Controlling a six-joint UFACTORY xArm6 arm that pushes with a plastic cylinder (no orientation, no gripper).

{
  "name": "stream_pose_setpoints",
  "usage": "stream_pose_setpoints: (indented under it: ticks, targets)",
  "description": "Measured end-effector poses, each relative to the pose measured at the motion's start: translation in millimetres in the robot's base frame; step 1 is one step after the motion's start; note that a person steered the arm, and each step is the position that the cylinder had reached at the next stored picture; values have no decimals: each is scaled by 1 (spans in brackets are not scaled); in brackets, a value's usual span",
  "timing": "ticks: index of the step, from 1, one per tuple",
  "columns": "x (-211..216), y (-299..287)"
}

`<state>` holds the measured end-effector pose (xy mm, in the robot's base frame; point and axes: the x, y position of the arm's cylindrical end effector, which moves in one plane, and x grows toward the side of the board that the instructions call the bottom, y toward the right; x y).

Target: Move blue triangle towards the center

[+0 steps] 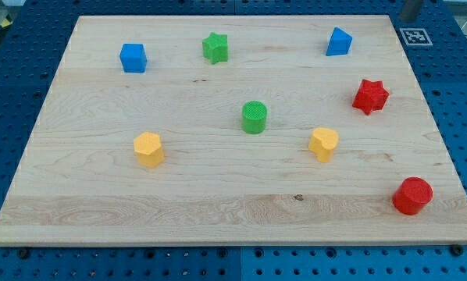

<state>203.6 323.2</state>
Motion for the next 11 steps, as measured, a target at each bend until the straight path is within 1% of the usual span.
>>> stream_pose_setpoints:
  ticks: [3,7,9,10,11]
  targets:
    - [3,-13]
    - [27,-21]
    - [32,-21]
    - [32,-27]
    - [37,-49]
